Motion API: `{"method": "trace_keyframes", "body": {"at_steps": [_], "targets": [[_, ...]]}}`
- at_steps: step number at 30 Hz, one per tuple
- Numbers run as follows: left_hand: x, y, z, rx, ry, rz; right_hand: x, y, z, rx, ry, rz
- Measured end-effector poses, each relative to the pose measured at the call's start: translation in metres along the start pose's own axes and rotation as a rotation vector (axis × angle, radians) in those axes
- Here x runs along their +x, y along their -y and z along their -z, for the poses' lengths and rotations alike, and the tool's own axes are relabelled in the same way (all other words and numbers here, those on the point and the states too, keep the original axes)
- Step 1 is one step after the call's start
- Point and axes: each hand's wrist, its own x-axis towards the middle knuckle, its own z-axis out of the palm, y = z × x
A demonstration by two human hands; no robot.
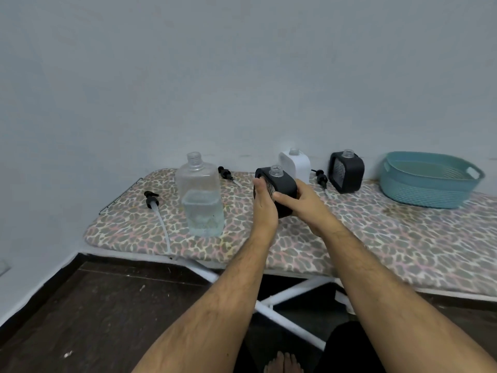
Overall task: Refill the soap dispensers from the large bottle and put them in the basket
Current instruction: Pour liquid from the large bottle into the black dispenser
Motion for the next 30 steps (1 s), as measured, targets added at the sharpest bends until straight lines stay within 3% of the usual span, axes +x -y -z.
{"method": "trace_keyframes", "body": {"at_steps": [9,17,21,30], "targets": [[-0.039,-0.002,0.022,0.054,0.113,0.142,-0.044,-0.005,-0.009,-0.092,-0.118,-0.012],[-0.053,-0.008,0.034,0.16,0.18,0.114,-0.042,-0.016,-0.021,-0.158,-0.227,0.008],[-0.059,-0.004,0.054,0.357,-0.021,-0.069,-0.042,-0.024,-0.027,-0.213,-0.312,0.037],[-0.058,-0.023,0.12,0.426,-0.539,-0.367,-0.042,-0.025,-0.043,-0.233,-0.414,0.037]]}}
